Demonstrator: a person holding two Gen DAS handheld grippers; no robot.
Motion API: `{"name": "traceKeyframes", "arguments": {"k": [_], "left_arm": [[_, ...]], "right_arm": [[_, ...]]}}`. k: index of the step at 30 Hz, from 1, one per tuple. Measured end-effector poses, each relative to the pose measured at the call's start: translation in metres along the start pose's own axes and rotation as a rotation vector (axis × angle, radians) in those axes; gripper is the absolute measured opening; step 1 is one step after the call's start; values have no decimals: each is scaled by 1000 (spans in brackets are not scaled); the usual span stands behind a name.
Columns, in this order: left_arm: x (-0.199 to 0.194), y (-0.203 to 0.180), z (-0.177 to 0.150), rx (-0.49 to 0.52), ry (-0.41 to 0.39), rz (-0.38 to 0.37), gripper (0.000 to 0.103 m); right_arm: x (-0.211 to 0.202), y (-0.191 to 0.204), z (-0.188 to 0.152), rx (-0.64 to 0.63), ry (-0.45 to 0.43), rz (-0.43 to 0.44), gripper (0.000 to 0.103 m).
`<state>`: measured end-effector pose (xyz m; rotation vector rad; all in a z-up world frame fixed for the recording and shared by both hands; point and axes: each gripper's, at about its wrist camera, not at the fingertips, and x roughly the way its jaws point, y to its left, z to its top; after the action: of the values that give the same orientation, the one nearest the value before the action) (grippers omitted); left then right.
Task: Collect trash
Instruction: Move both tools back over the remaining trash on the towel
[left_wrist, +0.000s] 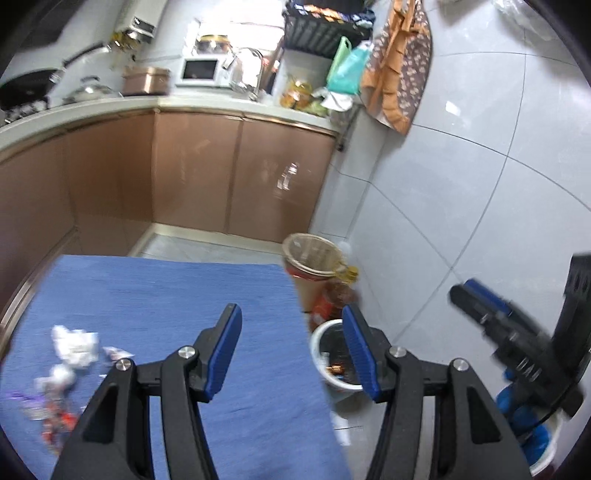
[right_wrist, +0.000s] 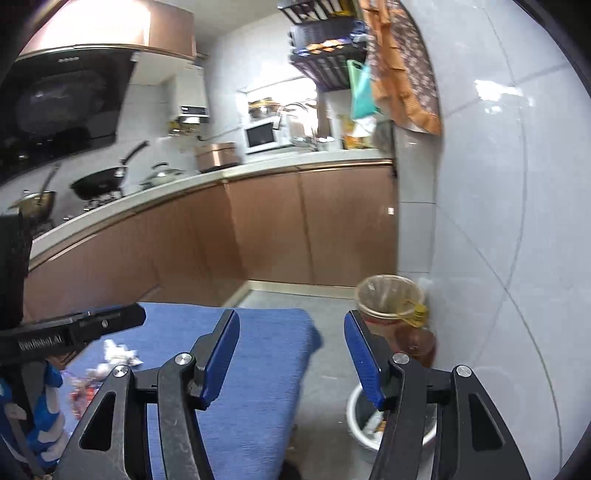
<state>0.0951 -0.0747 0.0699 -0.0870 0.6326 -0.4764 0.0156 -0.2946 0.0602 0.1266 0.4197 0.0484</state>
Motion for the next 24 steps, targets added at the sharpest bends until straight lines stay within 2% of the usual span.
{"name": "traceKeyframes", "arguments": {"k": [7, 14, 18, 24], "left_arm": [[-52, 70, -34, -9, -25, 89, 55], [-83, 161, -75, -76, 6, 182, 54], [-84, 216, -106, -116, 69, 223, 54], [-63, 252, -133, -102, 135, 262, 54]], "right_arm": [[-11, 53, 8, -20, 8, 123, 59], [5, 110, 4, -14, 92, 264, 64], [31, 142, -6, -23, 163, 326, 65], [77, 185, -32, -47, 274, 381, 65]]}}
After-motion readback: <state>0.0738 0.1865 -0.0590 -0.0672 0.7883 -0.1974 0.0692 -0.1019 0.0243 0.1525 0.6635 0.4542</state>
